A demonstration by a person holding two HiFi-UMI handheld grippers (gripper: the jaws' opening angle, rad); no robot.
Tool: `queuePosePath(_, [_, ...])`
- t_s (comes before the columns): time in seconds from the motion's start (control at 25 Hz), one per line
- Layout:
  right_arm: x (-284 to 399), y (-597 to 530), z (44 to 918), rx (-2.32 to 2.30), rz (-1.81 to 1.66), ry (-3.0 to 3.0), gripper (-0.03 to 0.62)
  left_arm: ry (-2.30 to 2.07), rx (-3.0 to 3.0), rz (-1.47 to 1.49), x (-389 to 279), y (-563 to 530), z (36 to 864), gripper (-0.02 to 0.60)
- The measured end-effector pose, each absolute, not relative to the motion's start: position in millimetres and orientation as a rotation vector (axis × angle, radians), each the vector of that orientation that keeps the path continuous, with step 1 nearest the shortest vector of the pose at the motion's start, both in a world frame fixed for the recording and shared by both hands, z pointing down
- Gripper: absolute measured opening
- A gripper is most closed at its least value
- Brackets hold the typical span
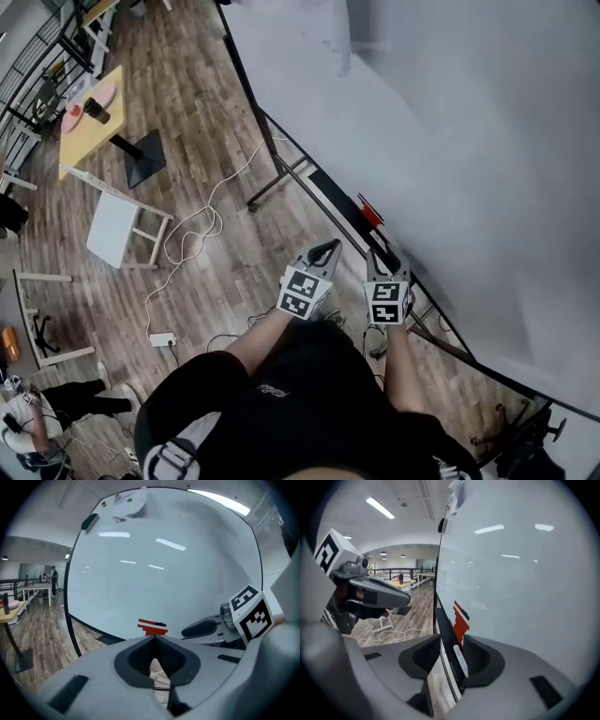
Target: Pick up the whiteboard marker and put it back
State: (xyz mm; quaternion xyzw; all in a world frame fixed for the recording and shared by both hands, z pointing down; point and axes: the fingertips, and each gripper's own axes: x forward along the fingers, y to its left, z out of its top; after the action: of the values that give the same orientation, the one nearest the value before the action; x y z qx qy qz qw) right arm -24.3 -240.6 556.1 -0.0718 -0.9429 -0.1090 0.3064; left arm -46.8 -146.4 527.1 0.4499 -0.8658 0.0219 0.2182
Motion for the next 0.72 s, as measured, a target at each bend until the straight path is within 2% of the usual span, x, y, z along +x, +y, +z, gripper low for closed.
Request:
queuePosePath(0.24, [3, -221, 515, -0.248, -0.142, -2.675, 0.109, -2.463, 1.234, 0.067, -12, -144, 493, 0.006])
queuePosePath(0.48, [20, -213, 484, -0.242, -0.029, -2.843, 0.011, -2.526, 1.274, 0.103, 13, -134, 464, 0.006])
queuePosePath(0.72, [41, -207, 479, -0.182, 0.061, -2.91, 0.003, -2.543, 1.312, 0.086, 22, -129, 455, 0.007])
